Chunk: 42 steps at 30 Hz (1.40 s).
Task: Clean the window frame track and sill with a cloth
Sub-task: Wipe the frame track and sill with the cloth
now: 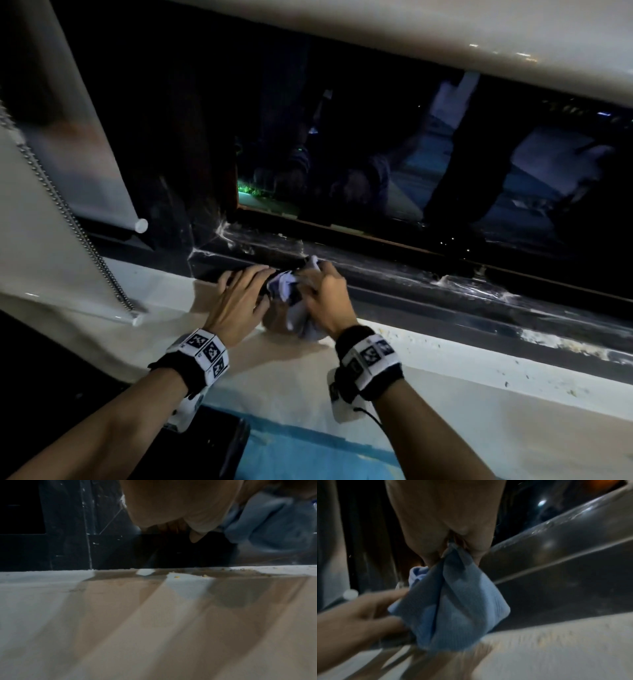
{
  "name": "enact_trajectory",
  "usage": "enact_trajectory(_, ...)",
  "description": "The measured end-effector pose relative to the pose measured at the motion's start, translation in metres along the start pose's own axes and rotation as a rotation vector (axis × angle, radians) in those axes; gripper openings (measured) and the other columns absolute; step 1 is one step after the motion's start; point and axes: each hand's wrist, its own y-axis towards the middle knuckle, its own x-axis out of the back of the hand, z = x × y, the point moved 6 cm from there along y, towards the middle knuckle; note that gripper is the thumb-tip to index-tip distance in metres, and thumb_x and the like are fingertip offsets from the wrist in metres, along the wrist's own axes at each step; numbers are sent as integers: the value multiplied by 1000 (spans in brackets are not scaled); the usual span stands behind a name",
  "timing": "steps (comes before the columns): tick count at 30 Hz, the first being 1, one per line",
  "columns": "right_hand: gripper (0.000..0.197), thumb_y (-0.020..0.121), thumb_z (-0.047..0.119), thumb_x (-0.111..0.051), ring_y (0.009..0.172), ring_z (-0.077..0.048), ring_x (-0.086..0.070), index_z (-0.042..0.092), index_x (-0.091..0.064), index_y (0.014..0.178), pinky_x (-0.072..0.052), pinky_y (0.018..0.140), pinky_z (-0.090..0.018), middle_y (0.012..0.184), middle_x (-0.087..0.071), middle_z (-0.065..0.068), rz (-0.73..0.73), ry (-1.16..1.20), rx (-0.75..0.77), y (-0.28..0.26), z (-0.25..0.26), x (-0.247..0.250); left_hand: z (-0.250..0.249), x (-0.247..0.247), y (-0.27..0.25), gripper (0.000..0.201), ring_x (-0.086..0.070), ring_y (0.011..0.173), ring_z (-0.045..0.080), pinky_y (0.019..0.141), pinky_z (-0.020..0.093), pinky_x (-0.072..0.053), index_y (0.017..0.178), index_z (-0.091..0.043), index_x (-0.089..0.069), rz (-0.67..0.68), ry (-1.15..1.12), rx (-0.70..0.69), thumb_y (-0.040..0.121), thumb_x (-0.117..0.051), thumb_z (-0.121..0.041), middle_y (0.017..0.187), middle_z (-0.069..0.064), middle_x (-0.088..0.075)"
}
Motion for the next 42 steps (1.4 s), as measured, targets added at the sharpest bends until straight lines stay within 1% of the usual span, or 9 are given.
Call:
enact_trajectory(3,24,74,7,-60,80,-32,-59,6,-68,97,-38,74,-22,93,-53,-19,-241,71,23,1,-2,58,-9,0,7,42,-52,105,19,94,37,-23,119,-17,-52,-37,-12,-52,84,-39,-33,119,2,-55)
enact_trajectory(6,24,77,9,-60,85,-40,-57,3,-68,99,-41,78,-31,101,-56,-26,-453,-177,-120,6,-37,116,-19,-4,10,44,-45,107,11,96,35,-21,126,-20,-51,-42,-49,-87,87,-37,-34,120,-2,-54)
enact_trajectory(9,38,82,21,-39,102,-41,-48,5,-63,107,-44,80,-38,120,-47,-25,-362,-402,-502,9,-91,142,-25,-8,13,44,-44,105,10,96,35,-20,127,-21,-50,-33,-64,-96,88,-36,-35,119,-4,-53)
enact_trajectory(12,34,82,10,-52,109,-45,-43,0,-58,114,-46,79,-42,126,-40,-24,-273,-506,-652,5,-100,132,-24,-10,12,43,-47,104,11,95,35,-21,126,-23,-50,-30,-67,-98,88,-35,-35,117,-4,-53)
enact_trajectory(18,38,74,14,-59,110,-42,-43,11,-62,111,-47,79,-39,128,-40,-18,-173,-525,-531,29,-66,96,-18,-13,11,43,-48,101,10,95,33,-20,125,-23,-51,-41,-90,-84,87,-36,-35,116,-6,-52)
enact_trajectory(24,27,83,7,-52,108,-37,-55,10,-69,105,-39,91,-32,117,-59,-21,-16,-222,-11,27,-23,69,-17,-11,9,41,-48,101,8,94,33,-22,123,-25,-53,-42,-75,-99,86,-39,-32,119,-8,-51)
enact_trajectory(27,30,73,3,-51,89,-37,-60,7,-71,94,-44,77,-30,98,-65,-23,-211,-189,-24,19,-41,106,-15,-11,9,41,-47,101,8,94,33,-22,125,-26,-52,-34,-84,-106,86,-38,-32,119,-9,-49)
enact_trajectory(33,37,84,21,-47,109,-44,-40,9,-60,116,-33,90,-46,125,-46,-23,-250,-531,-602,14,-99,115,-10,-7,6,42,-48,104,11,98,33,-21,126,-21,-53,-49,-124,-104,89,-36,-31,121,-4,-51)
enact_trajectory(42,40,86,23,-49,115,-40,-38,18,-53,125,-33,89,-43,136,-37,-18,-57,-506,-158,80,35,-7,43,15,-12,52,-43,117,12,103,37,-21,131,-19,-48,-58,-37,84,83,-35,-36,132,-2,-48)
